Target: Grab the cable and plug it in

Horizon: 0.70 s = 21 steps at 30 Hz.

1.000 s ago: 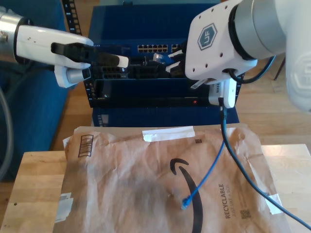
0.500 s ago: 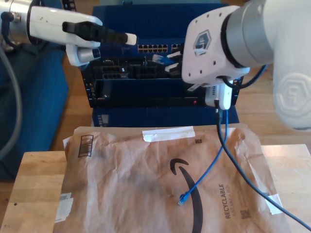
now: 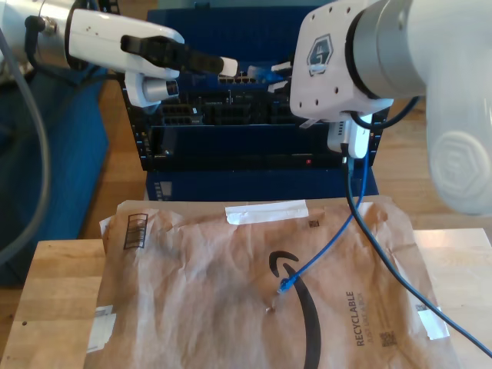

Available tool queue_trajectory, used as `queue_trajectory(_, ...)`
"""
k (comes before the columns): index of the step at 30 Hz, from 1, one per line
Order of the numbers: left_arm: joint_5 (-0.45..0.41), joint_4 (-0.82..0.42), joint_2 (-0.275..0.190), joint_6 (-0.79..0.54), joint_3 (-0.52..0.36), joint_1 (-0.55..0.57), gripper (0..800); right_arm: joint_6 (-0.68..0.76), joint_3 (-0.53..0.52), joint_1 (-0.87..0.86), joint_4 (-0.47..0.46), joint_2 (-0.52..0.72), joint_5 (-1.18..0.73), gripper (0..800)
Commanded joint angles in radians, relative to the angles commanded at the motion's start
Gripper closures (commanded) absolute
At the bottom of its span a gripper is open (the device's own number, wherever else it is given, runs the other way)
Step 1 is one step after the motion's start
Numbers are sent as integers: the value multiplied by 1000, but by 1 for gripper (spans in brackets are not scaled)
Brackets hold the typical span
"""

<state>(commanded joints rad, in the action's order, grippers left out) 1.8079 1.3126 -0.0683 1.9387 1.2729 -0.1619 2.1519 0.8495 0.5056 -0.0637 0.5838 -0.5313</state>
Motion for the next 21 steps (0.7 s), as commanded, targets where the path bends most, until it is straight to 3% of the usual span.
queue_trajectory(11, -55, -3, 0, 17, 0, -2, 11, 100, 3, 9, -92, -8, -2, 791)
queue_trajectory(15, -71, 0, -2, 14, 3, -2, 62, 160, 17, 15, -161, -37, 0, 792)
queue_trajectory(21, -97, 0, 0, 9, 6, 21, 62, 163, 58, 17, -163, -78, 2, 791)
